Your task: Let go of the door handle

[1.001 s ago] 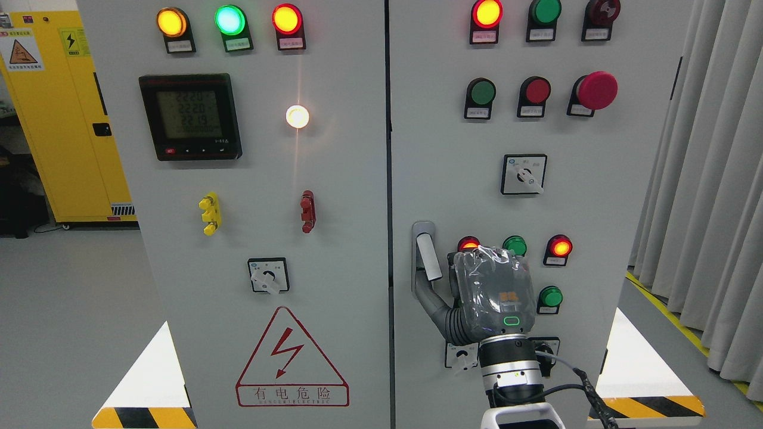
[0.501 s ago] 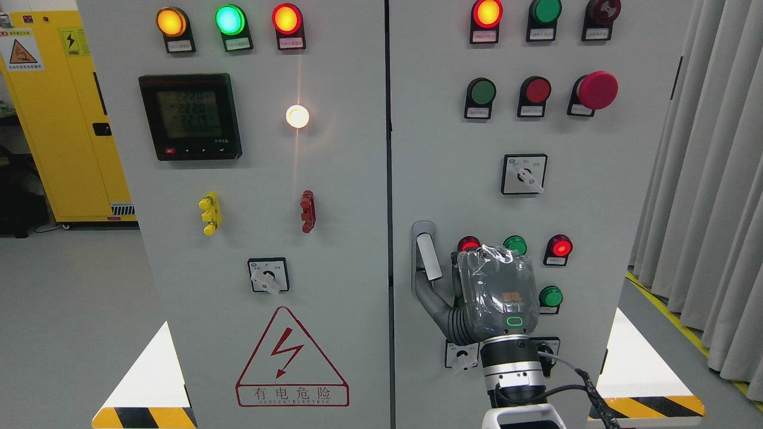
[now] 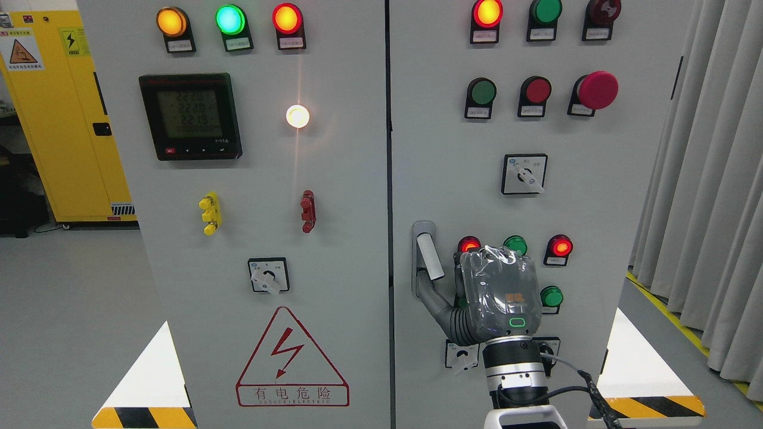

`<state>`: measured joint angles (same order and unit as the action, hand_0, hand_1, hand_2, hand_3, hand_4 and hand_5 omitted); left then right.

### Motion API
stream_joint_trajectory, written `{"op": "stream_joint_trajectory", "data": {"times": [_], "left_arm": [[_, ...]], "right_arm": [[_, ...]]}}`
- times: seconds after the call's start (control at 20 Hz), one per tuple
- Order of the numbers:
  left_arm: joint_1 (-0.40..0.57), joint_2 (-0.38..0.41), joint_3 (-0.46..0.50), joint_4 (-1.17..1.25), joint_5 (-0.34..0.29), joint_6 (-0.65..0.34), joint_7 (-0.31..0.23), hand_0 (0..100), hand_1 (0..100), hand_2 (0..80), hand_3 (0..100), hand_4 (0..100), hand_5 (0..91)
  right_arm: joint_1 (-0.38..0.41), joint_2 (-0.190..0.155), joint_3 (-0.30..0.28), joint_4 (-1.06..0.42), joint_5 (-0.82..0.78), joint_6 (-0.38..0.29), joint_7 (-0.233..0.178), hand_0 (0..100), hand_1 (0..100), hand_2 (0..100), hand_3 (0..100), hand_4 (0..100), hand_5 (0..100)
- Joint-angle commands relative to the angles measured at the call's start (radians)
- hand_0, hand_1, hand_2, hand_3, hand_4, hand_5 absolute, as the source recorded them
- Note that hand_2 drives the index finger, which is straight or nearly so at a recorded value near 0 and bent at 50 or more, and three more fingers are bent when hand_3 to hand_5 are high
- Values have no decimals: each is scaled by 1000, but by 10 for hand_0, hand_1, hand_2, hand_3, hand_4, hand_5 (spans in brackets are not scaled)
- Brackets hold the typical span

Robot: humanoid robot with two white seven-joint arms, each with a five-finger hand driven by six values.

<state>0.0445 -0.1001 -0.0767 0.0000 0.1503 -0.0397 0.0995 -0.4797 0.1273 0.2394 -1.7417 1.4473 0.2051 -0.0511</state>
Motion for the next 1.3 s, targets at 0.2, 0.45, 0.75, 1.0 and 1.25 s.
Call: {"op": "stream_joint_trajectory", "data": {"times": [0.2, 0.45, 0.75, 1.0, 1.25], "left_arm": [[0, 0, 0, -15, 0, 0, 0, 120, 556, 0, 0, 0, 0], [0, 0, 0, -15, 0, 0, 0, 120, 556, 0, 0, 0, 0], [0, -1, 0, -15, 0, 0, 0, 120, 556, 0, 0, 0, 0], [0, 0, 0, -15, 0, 0, 0, 120, 556, 0, 0, 0, 0], [0, 0, 0, -15, 0, 0, 0, 120, 556, 0, 0, 0, 0]], "right_arm": [[0, 0, -9, -2, 1, 0, 0, 507, 373, 1000, 1000, 1000, 1000], [0, -2, -9, -9, -1, 0, 0, 520, 373, 1000, 1000, 1000, 1000], [1, -2, -9, -12, -1, 0, 2, 526, 373, 1000, 1000, 1000, 1000], [3, -2, -9, -19, -1, 0, 2, 545, 373, 1000, 1000, 1000, 1000], [3, -2, -19, -21, -2, -1, 2, 559, 372, 1000, 1000, 1000, 1000]]}}
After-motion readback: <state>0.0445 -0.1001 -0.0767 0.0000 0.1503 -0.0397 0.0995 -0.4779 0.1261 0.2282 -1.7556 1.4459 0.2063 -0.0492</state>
